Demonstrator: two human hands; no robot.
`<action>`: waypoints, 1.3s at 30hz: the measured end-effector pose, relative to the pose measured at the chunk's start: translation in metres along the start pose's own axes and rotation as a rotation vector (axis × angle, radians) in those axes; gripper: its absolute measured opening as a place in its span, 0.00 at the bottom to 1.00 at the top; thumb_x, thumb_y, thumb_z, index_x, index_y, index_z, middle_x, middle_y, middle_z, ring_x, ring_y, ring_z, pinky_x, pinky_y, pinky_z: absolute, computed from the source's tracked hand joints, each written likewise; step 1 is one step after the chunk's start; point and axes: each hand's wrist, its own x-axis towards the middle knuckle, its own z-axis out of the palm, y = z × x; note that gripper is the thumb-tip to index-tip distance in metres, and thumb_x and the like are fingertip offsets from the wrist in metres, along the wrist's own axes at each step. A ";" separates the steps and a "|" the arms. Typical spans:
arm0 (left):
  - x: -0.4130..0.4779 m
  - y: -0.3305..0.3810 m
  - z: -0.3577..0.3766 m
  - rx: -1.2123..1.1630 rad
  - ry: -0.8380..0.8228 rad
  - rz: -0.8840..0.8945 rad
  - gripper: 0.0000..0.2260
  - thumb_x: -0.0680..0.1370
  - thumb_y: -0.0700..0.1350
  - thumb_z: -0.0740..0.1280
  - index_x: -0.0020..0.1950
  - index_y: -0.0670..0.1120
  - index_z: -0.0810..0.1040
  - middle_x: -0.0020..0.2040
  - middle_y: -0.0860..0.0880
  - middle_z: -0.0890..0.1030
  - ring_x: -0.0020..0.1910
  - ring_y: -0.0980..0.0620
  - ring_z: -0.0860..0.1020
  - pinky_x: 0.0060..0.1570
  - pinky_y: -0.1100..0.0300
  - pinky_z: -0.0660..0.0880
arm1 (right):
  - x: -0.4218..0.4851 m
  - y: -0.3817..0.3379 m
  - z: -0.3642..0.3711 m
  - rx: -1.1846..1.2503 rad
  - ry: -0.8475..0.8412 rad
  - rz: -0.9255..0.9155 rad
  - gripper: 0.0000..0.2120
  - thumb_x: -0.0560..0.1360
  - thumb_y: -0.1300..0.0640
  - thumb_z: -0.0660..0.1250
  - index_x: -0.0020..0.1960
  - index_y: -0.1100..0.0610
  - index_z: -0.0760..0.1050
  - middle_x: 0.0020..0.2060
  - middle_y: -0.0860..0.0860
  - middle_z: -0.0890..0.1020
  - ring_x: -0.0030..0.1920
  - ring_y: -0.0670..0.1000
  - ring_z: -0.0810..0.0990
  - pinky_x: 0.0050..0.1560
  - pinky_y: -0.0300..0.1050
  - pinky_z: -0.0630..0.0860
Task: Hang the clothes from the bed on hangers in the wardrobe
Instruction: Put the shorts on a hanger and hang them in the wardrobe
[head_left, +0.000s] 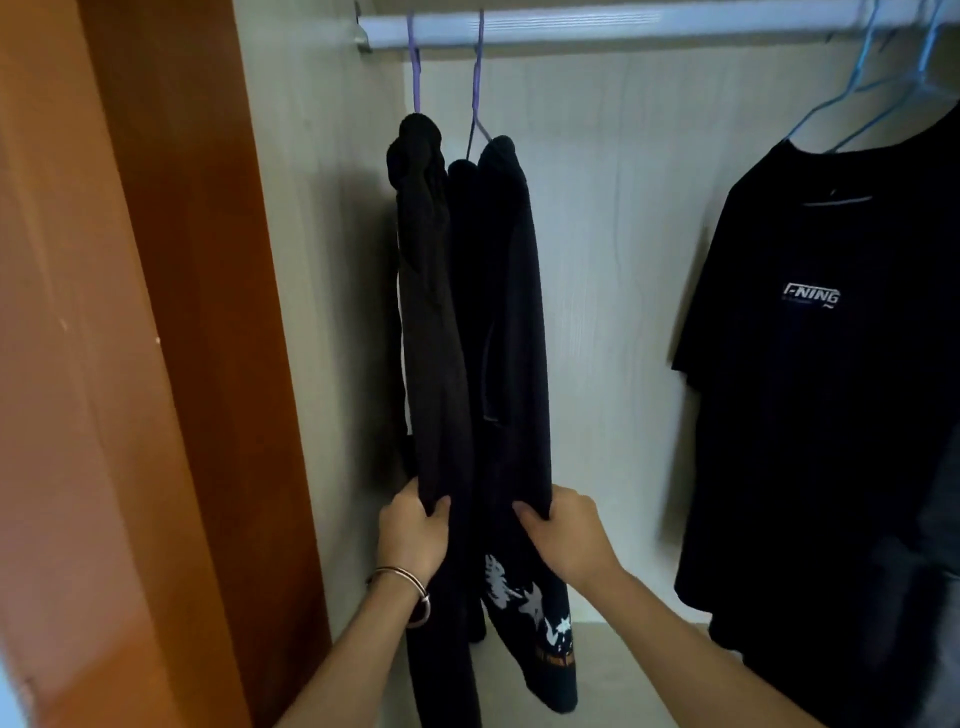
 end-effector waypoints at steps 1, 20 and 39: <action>-0.002 -0.005 0.003 0.010 -0.030 -0.020 0.15 0.77 0.39 0.63 0.63 0.42 0.75 0.58 0.42 0.80 0.57 0.44 0.78 0.49 0.67 0.68 | -0.003 0.009 0.007 -0.056 -0.061 0.041 0.12 0.77 0.57 0.60 0.49 0.64 0.78 0.44 0.58 0.84 0.43 0.56 0.82 0.45 0.47 0.80; -0.036 0.214 0.030 -0.265 0.317 0.891 0.14 0.70 0.51 0.62 0.55 0.56 0.74 0.57 0.66 0.72 0.65 0.66 0.66 0.60 0.84 0.57 | 0.008 -0.014 -0.242 0.182 0.136 -0.327 0.04 0.73 0.54 0.68 0.42 0.50 0.81 0.40 0.47 0.84 0.44 0.45 0.81 0.50 0.39 0.76; 0.028 0.472 0.232 -0.377 -0.243 0.336 0.04 0.72 0.37 0.62 0.37 0.40 0.73 0.38 0.45 0.78 0.33 0.49 0.70 0.31 0.63 0.65 | 0.082 0.009 -0.477 0.015 0.270 0.049 0.12 0.77 0.60 0.59 0.35 0.60 0.69 0.28 0.53 0.71 0.26 0.49 0.69 0.19 0.30 0.63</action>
